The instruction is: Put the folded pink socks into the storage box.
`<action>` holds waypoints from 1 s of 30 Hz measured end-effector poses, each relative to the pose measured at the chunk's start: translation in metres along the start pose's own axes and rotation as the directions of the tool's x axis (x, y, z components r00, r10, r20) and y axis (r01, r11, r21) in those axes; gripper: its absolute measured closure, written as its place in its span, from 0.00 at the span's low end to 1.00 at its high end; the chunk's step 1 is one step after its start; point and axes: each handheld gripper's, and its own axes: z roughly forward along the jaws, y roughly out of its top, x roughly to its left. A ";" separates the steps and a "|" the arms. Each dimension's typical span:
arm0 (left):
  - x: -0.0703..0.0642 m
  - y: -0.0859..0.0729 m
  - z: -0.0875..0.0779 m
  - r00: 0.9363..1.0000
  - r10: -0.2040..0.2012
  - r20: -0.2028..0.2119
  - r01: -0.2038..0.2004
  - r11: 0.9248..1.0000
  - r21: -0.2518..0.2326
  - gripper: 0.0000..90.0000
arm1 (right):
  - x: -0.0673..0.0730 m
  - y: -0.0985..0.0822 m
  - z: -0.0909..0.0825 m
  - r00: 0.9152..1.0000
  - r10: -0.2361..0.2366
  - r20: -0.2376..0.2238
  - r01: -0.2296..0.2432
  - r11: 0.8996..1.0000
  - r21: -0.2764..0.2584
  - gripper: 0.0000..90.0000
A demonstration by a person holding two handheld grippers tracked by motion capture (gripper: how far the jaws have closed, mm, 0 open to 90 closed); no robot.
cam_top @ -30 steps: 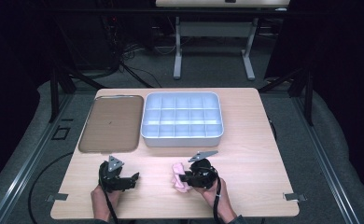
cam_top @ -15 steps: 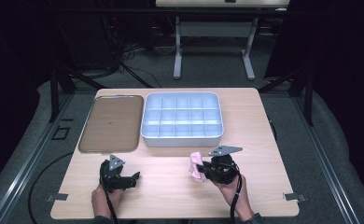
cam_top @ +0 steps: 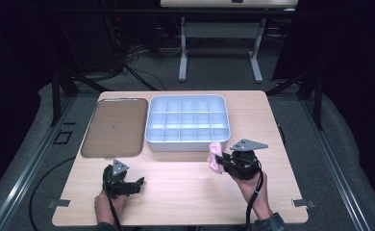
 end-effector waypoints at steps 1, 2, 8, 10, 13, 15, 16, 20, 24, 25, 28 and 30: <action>0.000 0.000 0.000 1.000 -0.001 0.001 0.001 1.000 0.000 0.12 | -0.001 0.002 -0.001 1.000 -0.003 0.005 0.003 1.000 -0.002 0.86; 0.000 0.000 0.000 1.000 0.000 0.000 0.000 1.000 0.000 0.12 | -0.002 0.004 -0.002 1.000 -0.006 0.015 0.006 1.000 -0.013 0.86; 0.000 0.000 0.000 1.000 0.000 0.003 0.000 1.000 0.002 0.12 | -0.012 0.014 -0.001 0.999 -0.006 0.051 0.007 1.000 -0.017 0.86; 0.000 0.000 0.000 1.000 0.000 0.004 0.000 1.000 0.002 0.12 | -0.017 0.019 0.000 0.998 -0.010 0.061 0.011 1.000 -0.019 0.86; 0.000 0.000 0.000 1.000 -0.001 0.002 0.001 1.000 0.001 0.12 | -0.023 0.024 0.003 0.997 0.001 0.075 0.002 0.999 -0.033 0.86; 0.000 0.000 0.000 1.000 -0.001 0.002 0.001 1.000 0.001 0.12 | -0.027 0.027 0.005 0.996 0.004 0.084 0.000 0.999 -0.042 0.86; 0.000 0.000 0.000 1.000 -0.001 0.002 0.001 1.000 0.001 0.12 | -0.029 0.028 0.005 0.996 0.002 0.087 0.001 0.999 -0.038 0.86; 0.000 0.000 0.000 1.000 -0.001 0.002 0.001 1.000 0.001 0.12 | -0.036 0.034 0.008 0.995 0.009 0.104 -0.003 0.999 -0.052 0.86; 0.000 0.000 0.000 1.000 -0.001 0.002 0.001 1.000 0.001 0.12 | -0.041 0.041 0.011 0.993 0.010 0.116 -0.003 0.998 -0.066 0.86; 0.000 0.000 0.000 1.000 -0.001 0.002 0.001 1.000 0.001 0.12 | -0.042 0.043 0.012 0.992 0.002 0.126 0.006 0.998 -0.066 0.86; 0.000 0.000 0.000 1.000 -0.001 0.002 0.001 1.000 0.001 0.12 | -0.046 0.048 0.016 0.990 -0.003 0.141 0.013 0.997 -0.074 0.86; 0.000 0.000 0.000 1.000 -0.001 0.002 0.001 1.000 0.001 0.12 | -0.048 0.051 0.021 0.990 -0.005 0.143 0.014 0.998 -0.062 0.86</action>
